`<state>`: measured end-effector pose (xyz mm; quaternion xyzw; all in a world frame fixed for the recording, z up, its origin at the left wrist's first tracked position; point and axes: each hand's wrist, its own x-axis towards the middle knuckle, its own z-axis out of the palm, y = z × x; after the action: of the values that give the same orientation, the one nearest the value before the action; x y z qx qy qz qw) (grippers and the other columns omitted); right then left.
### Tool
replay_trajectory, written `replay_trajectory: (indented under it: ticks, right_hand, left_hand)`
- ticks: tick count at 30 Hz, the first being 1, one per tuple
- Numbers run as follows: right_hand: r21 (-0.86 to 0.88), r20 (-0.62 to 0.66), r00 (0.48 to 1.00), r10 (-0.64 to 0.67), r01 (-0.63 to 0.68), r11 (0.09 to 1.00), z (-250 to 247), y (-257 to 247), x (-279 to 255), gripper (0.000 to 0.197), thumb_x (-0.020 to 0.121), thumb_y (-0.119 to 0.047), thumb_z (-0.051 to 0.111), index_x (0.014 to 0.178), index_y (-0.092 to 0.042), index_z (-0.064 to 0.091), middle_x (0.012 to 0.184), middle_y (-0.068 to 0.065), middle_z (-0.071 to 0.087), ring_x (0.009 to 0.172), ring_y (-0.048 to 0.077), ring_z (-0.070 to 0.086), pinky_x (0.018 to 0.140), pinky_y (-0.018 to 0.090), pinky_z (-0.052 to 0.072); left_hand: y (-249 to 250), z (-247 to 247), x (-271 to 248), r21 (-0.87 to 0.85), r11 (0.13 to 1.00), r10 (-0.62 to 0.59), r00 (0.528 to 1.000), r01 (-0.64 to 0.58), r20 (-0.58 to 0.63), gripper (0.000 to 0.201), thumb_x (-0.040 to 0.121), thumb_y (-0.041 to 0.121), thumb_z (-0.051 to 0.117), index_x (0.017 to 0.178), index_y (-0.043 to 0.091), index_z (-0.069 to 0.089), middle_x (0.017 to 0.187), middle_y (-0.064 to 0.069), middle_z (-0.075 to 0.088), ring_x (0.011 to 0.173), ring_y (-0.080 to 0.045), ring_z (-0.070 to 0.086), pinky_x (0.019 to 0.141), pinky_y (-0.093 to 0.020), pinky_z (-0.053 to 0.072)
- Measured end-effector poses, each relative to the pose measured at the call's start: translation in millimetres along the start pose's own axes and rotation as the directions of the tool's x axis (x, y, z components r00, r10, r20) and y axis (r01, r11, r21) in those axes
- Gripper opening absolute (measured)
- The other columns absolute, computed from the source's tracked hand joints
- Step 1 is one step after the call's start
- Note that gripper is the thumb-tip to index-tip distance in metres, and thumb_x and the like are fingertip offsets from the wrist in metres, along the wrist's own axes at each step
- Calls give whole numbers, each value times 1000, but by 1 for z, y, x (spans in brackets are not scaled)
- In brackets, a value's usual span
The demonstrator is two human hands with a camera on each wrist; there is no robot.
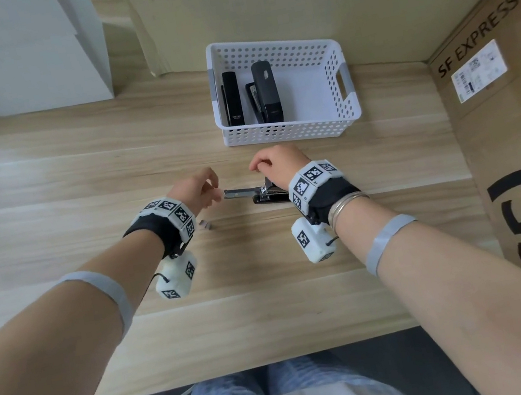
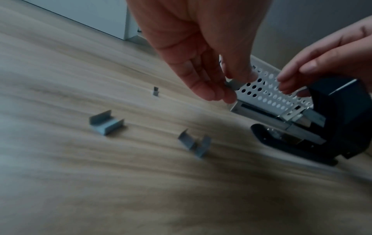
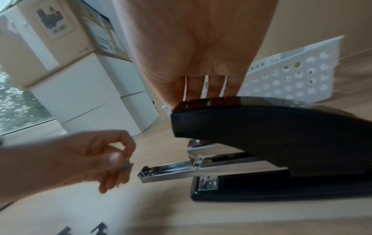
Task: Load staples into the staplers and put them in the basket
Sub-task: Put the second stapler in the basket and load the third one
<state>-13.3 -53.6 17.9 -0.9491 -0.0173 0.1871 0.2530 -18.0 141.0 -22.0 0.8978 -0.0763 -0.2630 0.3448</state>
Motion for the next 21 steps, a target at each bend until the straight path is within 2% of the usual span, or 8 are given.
replay_trajectory:
  ticks: [4, 6, 7, 10, 12, 16, 19, 21]
  right_hand:
    - [-23, 84, 992, -99, 101, 995, 6, -15, 0, 25, 91, -18, 58, 113, -24, 68, 109, -6, 70, 100, 11, 64, 89, 21, 46]
    - [-29, 97, 990, -106, 109, 994, 8, -21, -1, 26, 87, -20, 63, 112, -27, 67, 107, -8, 69, 100, 11, 64, 87, 22, 46]
    - [-35, 96, 990, -101, 104, 994, 9, -22, -1, 26, 85, -22, 65, 110, -28, 68, 106, -9, 69, 98, 12, 64, 87, 23, 48]
    - [-110, 86, 994, -73, 82, 991, 11, -25, -2, 24, 81, -26, 69, 105, -30, 68, 105, -8, 68, 98, 15, 63, 83, 28, 50]
    - [-187, 73, 996, -59, 72, 980, 12, -26, -1, 23, 81, -31, 69, 104, -30, 67, 105, -6, 67, 99, 18, 62, 81, 30, 50]
    - [-325, 38, 996, -76, 84, 942, 17, -29, 0, 19, 88, -34, 59, 105, -28, 68, 104, 1, 65, 100, 21, 61, 79, 32, 50]
    - [-406, 40, 991, -130, 135, 904, 21, -28, -2, 22, 91, -34, 54, 104, -26, 69, 102, 0, 65, 105, 21, 56, 80, 32, 44]
    - [-449, 54, 985, -163, 170, 877, 23, -23, -3, 23, 93, -32, 52, 103, -24, 71, 105, -4, 66, 111, 20, 50, 90, 32, 38]
  left_hand:
    - [15, 5, 6, -114, 993, 30, 999, -34, -37, 7, 94, 12, 46, 89, 12, 52, 77, -5, 66, 55, -8, 55, 64, -26, 48]
    - [18, 8, 9, -137, 990, 13, 999, -20, -50, 13, 94, 12, 45, 96, 6, 56, 70, -1, 63, 47, 2, 53, 58, -20, 45]
    - [20, 9, 10, -136, 991, 7, 999, -14, -54, 16, 94, 13, 45, 102, 4, 55, 68, 1, 61, 46, 3, 53, 57, -18, 44]
    - [28, 9, 11, -119, 993, 17, 999, -22, -37, 25, 95, 15, 43, 119, 8, 46, 64, 3, 57, 52, -7, 50, 52, -15, 41]
    - [31, 10, 12, -110, 993, 33, 999, -35, -19, 31, 95, 14, 40, 126, 9, 40, 60, 4, 54, 52, -10, 48, 54, -18, 40]
    - [29, 12, 13, -101, 994, 52, 999, -51, 1, 27, 96, 9, 37, 122, 6, 44, 62, 4, 56, 52, -9, 48, 55, -20, 39]
    - [26, 13, 12, -63, 997, 45, 999, -46, -7, 24, 95, 10, 37, 116, 6, 48, 80, -12, 69, 60, -20, 52, 58, -25, 39]
    - [21, 13, 11, -11, 1000, 21, 999, -22, -45, 25, 95, 10, 38, 117, 8, 51, 96, -16, 69, 76, -22, 54, 66, -26, 39]
